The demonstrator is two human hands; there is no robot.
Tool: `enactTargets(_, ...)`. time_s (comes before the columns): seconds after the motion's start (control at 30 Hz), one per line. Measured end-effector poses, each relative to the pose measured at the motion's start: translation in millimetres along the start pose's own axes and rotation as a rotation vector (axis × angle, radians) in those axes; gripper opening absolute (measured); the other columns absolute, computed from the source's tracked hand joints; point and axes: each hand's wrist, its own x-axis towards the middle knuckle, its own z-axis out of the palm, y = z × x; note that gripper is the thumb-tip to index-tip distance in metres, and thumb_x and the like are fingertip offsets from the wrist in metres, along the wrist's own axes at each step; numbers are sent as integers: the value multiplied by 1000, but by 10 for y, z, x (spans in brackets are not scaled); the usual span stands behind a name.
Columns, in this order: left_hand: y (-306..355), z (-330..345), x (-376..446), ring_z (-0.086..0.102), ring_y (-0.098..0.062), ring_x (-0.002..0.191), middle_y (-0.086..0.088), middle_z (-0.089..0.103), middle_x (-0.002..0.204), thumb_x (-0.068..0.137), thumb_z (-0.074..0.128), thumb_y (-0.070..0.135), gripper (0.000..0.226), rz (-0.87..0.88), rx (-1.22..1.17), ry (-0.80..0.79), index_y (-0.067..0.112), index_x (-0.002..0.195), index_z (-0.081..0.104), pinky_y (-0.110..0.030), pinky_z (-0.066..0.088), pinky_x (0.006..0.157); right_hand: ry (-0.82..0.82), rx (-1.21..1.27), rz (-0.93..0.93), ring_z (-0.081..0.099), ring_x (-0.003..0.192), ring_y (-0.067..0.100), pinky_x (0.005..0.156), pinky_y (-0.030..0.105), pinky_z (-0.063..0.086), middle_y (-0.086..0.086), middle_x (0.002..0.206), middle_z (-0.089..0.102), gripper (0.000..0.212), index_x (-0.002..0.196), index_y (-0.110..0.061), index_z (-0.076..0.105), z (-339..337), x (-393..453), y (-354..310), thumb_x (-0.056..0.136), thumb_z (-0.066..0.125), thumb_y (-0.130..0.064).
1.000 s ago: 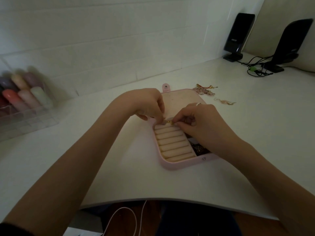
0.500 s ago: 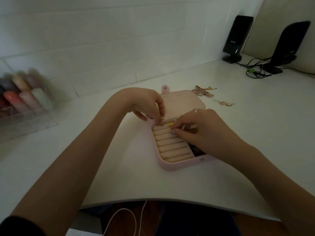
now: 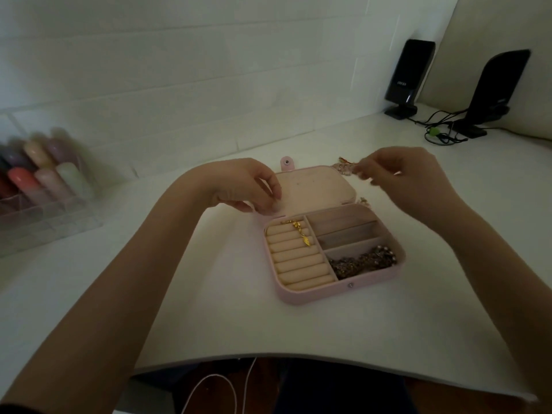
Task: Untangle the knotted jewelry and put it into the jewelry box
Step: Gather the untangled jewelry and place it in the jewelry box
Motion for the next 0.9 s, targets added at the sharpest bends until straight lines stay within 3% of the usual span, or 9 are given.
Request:
enactTargets(0.13, 56, 168, 52, 48, -10, 61, 3, 60, 77, 82, 71, 16, 12, 67, -64, 281, 19, 89, 62, -18, 34, 48, -72, -277, 152, 58, 82, 12, 67, 14, 38, 0, 108, 66, 24, 115, -16, 68, -152, 224, 425, 91, 63, -16)
enactTargets(0.2, 103, 278, 103, 52, -12, 66, 2, 61, 79, 82, 71, 15, 13, 145, -88, 328, 20, 89, 61, -19, 40, 54, -176, -370, 236, 59, 102, 21, 84, 25, 40, 6, 128, 61, 32, 123, -18, 64, -162, 256, 621, 91, 63, -16)
enactTargets(0.27, 149, 369, 160, 55, -12, 72, 2, 61, 82, 83, 70, 16, 13, 204, -54, 342, 22, 87, 59, -25, 43, 64, -231, -375, 281, 53, 118, 26, 93, 29, 36, 8, 134, 57, 35, 126, -18, 62, -119, 238, 741, 91, 63, -18)
enactTargets(0.43, 199, 526, 298, 53, -7, 68, 11, 59, 80, 83, 68, 22, 14, 295, -20, 420, 31, 78, 59, -31, 47, 74, -33, -367, 249, 62, 101, 24, 85, 29, 43, 8, 112, 69, 19, 105, -13, 73, 9, 197, 827, 89, 65, -19)
enactTargets(0.53, 223, 602, 278, 49, -2, 57, 12, 59, 77, 85, 66, 18, 9, 444, -43, 478, 26, 87, 62, -24, 43, 65, 43, -360, 221, 61, 95, 23, 84, 38, 51, 6, 103, 70, 13, 95, -16, 73, 72, 155, 829, 89, 61, -15)
enactTargets(0.67, 214, 642, 239, 49, -4, 57, 11, 59, 77, 86, 65, 16, 10, 497, -69, 478, 24, 89, 61, -22, 40, 64, 47, -301, 208, 59, 95, 21, 81, 37, 49, 4, 98, 68, 11, 89, -16, 69, 99, 131, 801, 88, 59, -13)
enactTargets(0.77, 186, 649, 252, 53, -9, 63, 10, 59, 77, 85, 65, 14, 10, 484, -85, 477, 22, 89, 62, -24, 43, 66, 32, -261, 200, 59, 95, 19, 80, 31, 46, 4, 99, 68, 10, 89, -15, 68, 110, 149, 793, 89, 58, -13)
enactTargets(0.9, 191, 659, 238, 57, -14, 68, 9, 61, 78, 85, 65, 14, 9, 475, -79, 480, 22, 89, 64, -21, 44, 65, -33, -206, 189, 53, 90, 8, 81, 21, 35, 1, 111, 67, 22, 112, -13, 69, 97, 144, 759, 92, 61, -20)
